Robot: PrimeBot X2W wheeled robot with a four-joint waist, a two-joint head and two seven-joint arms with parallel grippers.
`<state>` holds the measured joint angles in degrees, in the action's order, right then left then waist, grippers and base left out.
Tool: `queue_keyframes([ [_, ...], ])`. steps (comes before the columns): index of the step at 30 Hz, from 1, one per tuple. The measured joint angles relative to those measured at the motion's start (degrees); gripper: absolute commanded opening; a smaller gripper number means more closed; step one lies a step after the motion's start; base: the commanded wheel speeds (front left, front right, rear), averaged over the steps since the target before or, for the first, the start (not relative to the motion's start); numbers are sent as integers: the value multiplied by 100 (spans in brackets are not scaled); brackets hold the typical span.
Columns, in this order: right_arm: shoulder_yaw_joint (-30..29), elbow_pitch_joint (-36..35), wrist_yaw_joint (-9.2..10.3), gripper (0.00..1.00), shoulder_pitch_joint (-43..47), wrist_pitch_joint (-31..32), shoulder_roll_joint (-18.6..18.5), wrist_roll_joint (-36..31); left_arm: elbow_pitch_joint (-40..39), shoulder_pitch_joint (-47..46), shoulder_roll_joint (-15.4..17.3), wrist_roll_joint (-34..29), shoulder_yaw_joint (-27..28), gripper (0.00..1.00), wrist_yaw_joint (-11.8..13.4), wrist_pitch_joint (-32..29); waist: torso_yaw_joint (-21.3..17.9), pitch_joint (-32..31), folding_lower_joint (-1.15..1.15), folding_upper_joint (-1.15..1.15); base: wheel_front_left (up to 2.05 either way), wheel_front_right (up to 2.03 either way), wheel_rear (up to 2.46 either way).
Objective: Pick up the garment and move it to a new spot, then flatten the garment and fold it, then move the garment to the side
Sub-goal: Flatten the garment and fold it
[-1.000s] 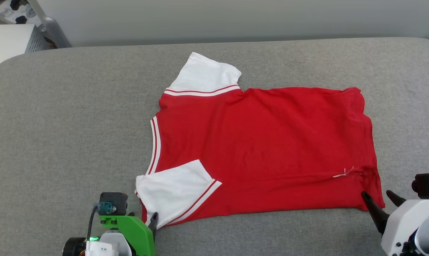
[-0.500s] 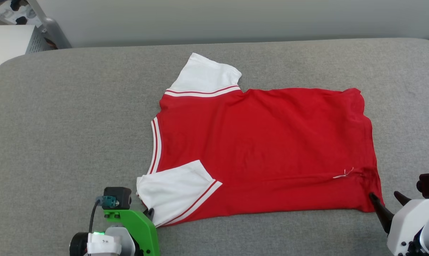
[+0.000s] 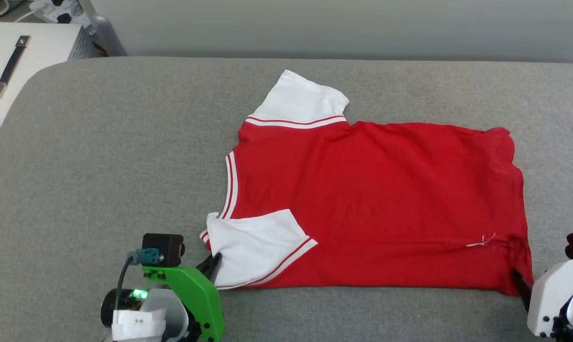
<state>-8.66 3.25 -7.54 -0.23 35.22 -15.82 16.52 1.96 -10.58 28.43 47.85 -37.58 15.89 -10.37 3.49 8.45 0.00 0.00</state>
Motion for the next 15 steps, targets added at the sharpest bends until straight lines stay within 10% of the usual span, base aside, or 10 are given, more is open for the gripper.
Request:
queue_keyframes([
  [9, -90, 587, 0, 100, -266, 146, 146, -100, -253, -1, 67, -43, -5, 0, 57, -36, 112, 211, 0, 0, 0, 0, 0],
  [11, -103, 662, 0, 0, -290, 152, 157, -97, -253, -1, 74, -44, -9, 0, 58, -36, 125, 230, 0, 0, 0, 0, 0],
  [15, -85, 786, 0, 0, -364, 93, 140, -75, -221, 0, 97, -43, -9, 0, 59, -54, 104, 204, 0, 0, 0, 0, 0],
])
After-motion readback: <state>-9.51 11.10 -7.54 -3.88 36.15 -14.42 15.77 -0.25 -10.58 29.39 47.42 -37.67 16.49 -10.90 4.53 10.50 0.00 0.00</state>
